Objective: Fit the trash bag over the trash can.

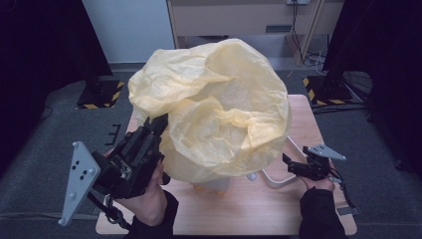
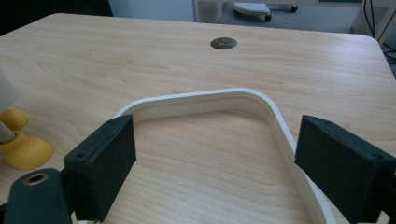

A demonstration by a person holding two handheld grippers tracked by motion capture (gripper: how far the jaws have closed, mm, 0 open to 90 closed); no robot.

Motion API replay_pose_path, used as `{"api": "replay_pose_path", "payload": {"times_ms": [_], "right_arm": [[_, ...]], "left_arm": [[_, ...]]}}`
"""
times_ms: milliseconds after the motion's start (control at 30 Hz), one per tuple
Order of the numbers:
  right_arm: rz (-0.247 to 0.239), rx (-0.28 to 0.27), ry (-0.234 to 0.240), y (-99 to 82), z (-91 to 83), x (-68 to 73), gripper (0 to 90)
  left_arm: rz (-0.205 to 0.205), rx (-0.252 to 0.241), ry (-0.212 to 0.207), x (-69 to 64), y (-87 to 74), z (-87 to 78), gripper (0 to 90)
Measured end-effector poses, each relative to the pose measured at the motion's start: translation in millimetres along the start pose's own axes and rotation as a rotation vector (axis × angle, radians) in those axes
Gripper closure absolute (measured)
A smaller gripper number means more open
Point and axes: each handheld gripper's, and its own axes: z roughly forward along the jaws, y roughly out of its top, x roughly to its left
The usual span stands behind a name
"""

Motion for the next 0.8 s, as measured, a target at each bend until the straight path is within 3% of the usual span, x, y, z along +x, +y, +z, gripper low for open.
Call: {"api": "replay_pose_path", "payload": {"times_ms": [233,367,800], "right_arm": [[0.001,-0.002,0.001,0.2,-0.4,-0.2,12.6],[0.001,-0.006,0.001,0.2,-0.6,-0.4,12.6],[0.009,-0.011,0.005,0.5,-0.4,-0.1,12.6]], "left_arm": [[0.006,0.006,-0.02,-10.2,3.2,6.3,86.2],[0.012,0.06,-0.021,-12.6,-3.9,11.2,86.0],[-0.028,0.166,0.059,14.2,-29.6,22.0,85.3]]}}
